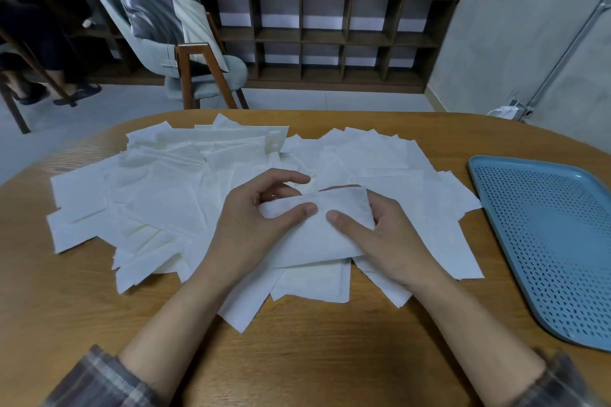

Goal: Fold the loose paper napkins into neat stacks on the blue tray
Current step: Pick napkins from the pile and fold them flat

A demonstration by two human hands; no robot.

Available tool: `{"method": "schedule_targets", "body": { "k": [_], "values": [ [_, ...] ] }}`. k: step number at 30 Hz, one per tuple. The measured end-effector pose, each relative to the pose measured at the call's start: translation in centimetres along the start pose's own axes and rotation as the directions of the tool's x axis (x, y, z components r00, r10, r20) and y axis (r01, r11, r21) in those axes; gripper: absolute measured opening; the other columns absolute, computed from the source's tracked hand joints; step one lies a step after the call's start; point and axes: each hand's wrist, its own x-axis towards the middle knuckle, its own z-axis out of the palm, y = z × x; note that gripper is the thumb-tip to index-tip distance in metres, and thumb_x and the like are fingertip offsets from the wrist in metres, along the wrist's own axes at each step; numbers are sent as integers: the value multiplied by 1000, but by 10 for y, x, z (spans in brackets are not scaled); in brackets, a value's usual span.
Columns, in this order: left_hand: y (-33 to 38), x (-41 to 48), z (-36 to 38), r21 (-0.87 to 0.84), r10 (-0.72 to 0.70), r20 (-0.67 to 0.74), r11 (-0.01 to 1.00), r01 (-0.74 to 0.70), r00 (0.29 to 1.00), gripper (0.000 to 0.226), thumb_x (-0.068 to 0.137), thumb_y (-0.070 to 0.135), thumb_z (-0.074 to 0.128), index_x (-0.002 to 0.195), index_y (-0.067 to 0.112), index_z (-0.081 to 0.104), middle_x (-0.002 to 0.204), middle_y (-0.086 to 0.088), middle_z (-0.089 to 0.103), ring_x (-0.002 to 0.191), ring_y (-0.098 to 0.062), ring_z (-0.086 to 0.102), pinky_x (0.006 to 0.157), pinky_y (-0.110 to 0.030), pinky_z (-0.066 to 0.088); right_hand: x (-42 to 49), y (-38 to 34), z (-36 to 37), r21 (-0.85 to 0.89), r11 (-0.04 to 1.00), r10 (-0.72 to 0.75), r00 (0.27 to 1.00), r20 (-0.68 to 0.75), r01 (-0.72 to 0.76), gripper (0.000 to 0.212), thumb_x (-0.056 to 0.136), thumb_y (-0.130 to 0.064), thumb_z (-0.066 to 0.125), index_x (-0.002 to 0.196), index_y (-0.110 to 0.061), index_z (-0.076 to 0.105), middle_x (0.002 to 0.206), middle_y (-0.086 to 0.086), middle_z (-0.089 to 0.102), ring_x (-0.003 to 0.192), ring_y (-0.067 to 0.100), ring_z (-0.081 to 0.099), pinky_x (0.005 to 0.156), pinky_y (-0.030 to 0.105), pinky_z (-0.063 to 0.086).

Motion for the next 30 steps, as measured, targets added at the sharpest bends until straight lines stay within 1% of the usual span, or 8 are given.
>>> {"method": "schedule_targets", "body": {
  "k": [5,7,9,11,15,18,23,30],
  "values": [
    [-2,4,-3,64,35,-20,997,-33,999,25,91,29,81,114,36,74,117,21,73,111,0,67,88,-24,50,0,-3,-6,35,992,-117,992,-44,118,60,97,-15,75,144,-45,51,143,-18,59,125,10,64,98,33,59],
    [0,4,-5,-22,5,19,1000,-4,1000,25,94,21,79,116,32,75,106,22,75,92,4,67,75,-15,47,1,-4,-9,60,990,-122,990,-65,126,68,96,-15,76,145,-50,43,148,-12,55,120,15,68,93,34,61],
    [1,3,-4,-36,26,-1,999,-26,1000,24,93,14,79,113,27,77,92,25,72,72,4,58,65,-9,41,2,-4,-13,46,988,-142,987,-74,146,59,97,-14,75,140,-45,49,145,-8,58,119,17,68,94,37,60],
    [-1,2,-2,-3,57,-38,998,-57,998,24,92,13,81,110,27,77,89,23,70,71,2,56,64,-9,39,2,-4,-17,-10,986,-164,986,-41,164,37,97,-10,74,127,-31,67,131,-11,69,120,12,67,101,32,55],
    [-7,0,3,80,137,-47,988,-133,989,33,89,17,85,116,28,70,112,18,70,101,-7,66,75,-14,47,3,0,-18,-119,985,-127,991,-43,121,23,98,-4,71,106,-22,83,112,-17,78,117,-2,67,103,16,47],
    [-11,-2,5,301,279,93,907,-294,956,39,82,25,91,109,28,64,111,15,60,100,-15,61,78,-16,45,8,6,-23,-178,980,-127,967,-219,88,29,98,-3,68,105,-28,82,111,-24,77,117,-8,64,103,11,45],
    [-16,-10,13,408,129,502,837,-366,855,40,71,56,92,97,36,69,98,18,60,98,-7,59,83,-24,46,10,10,-28,-195,975,-152,953,-262,102,30,98,-3,68,106,-28,82,110,-26,77,117,-9,63,101,7,43],
    [-14,-13,15,426,124,521,820,-383,845,32,73,54,84,96,37,69,87,16,61,91,-4,60,83,-22,44,11,14,-27,-194,975,-152,957,-246,105,31,98,-3,67,105,-29,82,111,-27,76,119,-9,62,103,7,42]
  ]
}}
